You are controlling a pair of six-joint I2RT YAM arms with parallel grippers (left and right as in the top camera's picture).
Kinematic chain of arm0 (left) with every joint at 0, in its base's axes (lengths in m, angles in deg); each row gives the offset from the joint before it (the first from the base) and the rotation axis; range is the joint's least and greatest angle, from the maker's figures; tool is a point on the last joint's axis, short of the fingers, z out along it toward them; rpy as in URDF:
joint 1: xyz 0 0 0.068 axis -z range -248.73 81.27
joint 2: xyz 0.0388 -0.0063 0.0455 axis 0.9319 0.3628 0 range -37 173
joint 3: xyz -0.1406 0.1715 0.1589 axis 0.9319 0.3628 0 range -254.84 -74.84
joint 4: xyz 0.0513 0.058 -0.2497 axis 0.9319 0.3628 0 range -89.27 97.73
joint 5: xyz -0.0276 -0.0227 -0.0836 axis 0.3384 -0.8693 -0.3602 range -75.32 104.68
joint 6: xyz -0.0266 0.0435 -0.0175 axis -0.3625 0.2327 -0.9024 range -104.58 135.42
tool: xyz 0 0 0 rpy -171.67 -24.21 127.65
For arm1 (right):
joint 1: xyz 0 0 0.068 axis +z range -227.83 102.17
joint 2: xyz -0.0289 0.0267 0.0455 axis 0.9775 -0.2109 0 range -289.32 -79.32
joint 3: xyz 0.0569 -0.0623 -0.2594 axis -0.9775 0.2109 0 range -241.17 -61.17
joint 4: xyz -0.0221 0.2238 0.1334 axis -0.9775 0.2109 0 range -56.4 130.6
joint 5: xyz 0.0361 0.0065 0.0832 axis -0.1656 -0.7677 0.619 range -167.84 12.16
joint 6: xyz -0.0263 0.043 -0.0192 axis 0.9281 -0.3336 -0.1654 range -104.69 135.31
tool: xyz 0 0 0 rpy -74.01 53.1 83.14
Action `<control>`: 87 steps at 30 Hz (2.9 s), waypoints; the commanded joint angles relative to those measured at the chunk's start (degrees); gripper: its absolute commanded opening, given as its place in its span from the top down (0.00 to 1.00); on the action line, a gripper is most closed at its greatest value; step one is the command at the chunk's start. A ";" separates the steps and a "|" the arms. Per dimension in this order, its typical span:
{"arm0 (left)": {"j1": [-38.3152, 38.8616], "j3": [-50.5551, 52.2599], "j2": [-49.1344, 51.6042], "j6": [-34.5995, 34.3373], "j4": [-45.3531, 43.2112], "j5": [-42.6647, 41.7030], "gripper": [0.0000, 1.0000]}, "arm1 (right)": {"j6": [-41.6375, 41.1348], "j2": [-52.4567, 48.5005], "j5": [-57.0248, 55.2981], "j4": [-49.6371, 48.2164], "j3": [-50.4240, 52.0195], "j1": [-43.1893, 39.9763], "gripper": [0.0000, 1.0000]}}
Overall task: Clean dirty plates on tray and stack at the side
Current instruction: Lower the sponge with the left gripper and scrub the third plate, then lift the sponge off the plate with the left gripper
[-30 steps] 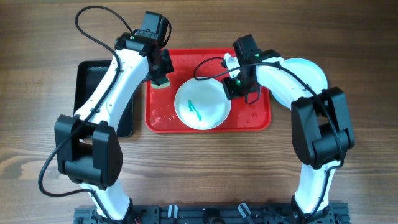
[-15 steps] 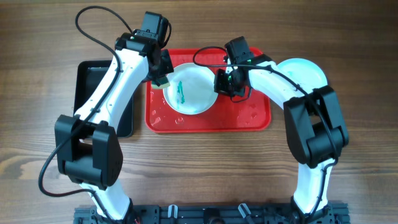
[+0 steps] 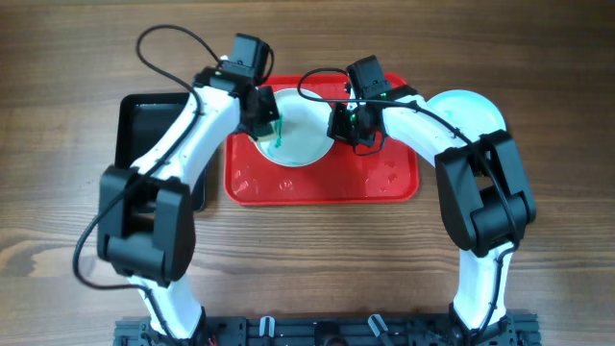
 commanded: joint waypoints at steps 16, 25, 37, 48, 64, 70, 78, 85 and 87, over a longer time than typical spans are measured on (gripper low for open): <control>3.48 1.64 10.97 29.20 -6.16 -35.78 0.96 | 1.29 -2.19 0.26 0.42 0.55 -0.02 0.96; 2.16 1.60 10.99 5.97 -14.51 1.03 0.96 | 1.29 -2.19 0.26 0.57 0.55 -0.02 0.96; 2.14 1.60 10.99 -10.78 0.09 7.48 0.96 | 1.31 -2.19 0.28 0.57 0.55 -0.02 0.96; 2.16 1.60 10.99 26.23 1.11 -35.12 0.96 | 1.31 -2.19 0.28 0.55 0.55 -0.02 0.96; 2.10 1.60 10.99 -1.62 -13.60 14.73 0.96 | 1.29 -2.19 0.28 0.57 0.55 -0.02 0.96; 2.12 1.60 10.99 -11.63 -4.02 16.83 0.96 | 1.29 -2.19 0.28 0.57 0.55 -0.02 0.96; 2.10 1.57 10.62 12.55 3.54 -27.45 0.96 | 3.13 -2.19 2.45 0.81 0.55 -0.02 0.96; -0.50 -3.06 4.83 17.53 8.28 -33.79 0.96 | 4.76 -2.14 3.93 1.31 0.52 -0.02 0.96; -2.89 -5.38 2.27 13.35 8.96 -26.69 0.96 | 7.15 -1.86 5.46 1.01 0.37 -0.02 0.96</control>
